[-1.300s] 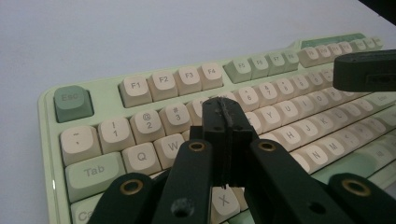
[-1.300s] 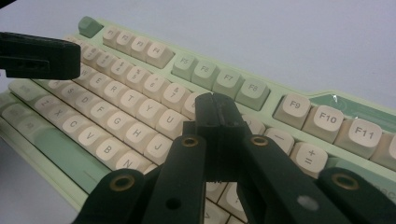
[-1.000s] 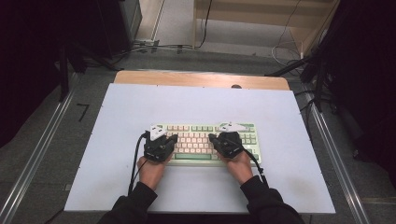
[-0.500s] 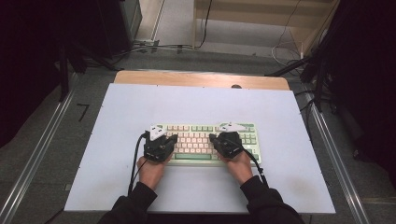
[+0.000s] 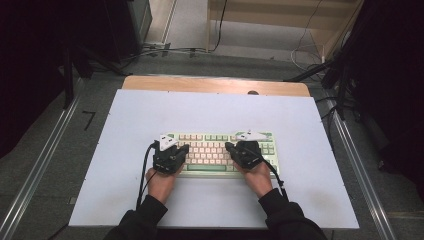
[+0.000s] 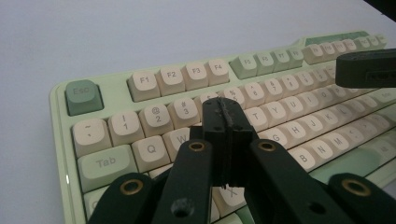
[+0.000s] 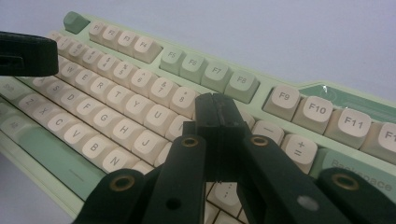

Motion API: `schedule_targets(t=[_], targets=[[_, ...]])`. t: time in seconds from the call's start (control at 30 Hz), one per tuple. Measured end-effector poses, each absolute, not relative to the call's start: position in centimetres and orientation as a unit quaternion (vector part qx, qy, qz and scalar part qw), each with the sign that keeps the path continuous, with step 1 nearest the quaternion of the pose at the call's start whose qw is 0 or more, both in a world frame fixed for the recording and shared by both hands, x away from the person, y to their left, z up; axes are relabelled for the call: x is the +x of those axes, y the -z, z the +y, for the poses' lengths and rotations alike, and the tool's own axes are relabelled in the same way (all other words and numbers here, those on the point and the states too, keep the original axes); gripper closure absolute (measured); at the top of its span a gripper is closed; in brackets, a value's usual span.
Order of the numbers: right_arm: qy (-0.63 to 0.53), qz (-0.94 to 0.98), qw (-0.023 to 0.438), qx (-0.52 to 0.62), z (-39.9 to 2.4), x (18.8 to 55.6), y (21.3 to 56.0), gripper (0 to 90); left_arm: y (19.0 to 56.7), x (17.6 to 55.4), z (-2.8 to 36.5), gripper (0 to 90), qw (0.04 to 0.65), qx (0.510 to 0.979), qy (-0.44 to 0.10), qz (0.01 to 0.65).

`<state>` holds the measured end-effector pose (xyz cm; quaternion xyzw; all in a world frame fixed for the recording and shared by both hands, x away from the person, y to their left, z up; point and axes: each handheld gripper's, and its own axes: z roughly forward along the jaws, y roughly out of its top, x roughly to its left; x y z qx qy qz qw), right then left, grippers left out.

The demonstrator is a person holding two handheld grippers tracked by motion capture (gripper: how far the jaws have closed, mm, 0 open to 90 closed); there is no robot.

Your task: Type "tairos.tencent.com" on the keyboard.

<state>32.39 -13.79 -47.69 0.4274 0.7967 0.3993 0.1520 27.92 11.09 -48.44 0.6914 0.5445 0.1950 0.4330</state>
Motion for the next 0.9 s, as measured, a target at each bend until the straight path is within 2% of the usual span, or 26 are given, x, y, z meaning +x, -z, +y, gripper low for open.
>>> schedule_targets(t=[0.9], targets=[[-0.404,0.795,0.152,0.427,-14.02,32.21,47.35,87.6,49.33,27.36,11.29,90.0,0.415,0.701,-0.192,0.547]])
